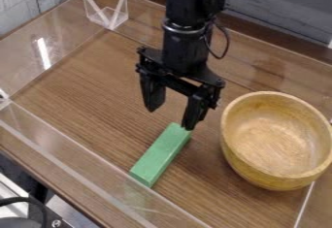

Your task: Put the green block in the brown bowl

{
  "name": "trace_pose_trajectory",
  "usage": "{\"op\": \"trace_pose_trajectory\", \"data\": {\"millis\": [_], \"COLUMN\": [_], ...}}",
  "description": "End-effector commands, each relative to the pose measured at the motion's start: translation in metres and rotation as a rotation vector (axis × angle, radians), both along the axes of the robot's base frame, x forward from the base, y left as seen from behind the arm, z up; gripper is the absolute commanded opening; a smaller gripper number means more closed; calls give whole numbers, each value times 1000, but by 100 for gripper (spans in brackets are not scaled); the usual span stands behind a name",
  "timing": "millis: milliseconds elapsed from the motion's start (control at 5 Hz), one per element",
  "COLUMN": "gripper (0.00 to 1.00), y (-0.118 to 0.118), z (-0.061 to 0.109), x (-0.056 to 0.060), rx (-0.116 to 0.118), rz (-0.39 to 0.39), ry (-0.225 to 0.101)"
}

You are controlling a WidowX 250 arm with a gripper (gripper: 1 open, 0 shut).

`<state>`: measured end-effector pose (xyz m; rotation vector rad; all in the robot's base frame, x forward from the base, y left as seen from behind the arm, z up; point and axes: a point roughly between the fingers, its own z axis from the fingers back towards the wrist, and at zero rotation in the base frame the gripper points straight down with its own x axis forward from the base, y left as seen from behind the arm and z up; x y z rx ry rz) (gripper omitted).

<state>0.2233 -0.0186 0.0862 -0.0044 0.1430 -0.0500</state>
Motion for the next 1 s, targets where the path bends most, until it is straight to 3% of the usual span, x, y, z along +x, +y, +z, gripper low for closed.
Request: {"op": "trace_pose_trajectory", "data": {"millis": [0, 800], "gripper": [100, 100], "y": [-3, -5], "z": [5, -13], "x": [1, -10], "rx": [-1, 4], "rz": [-12, -6], "ry": [-36, -35]}}
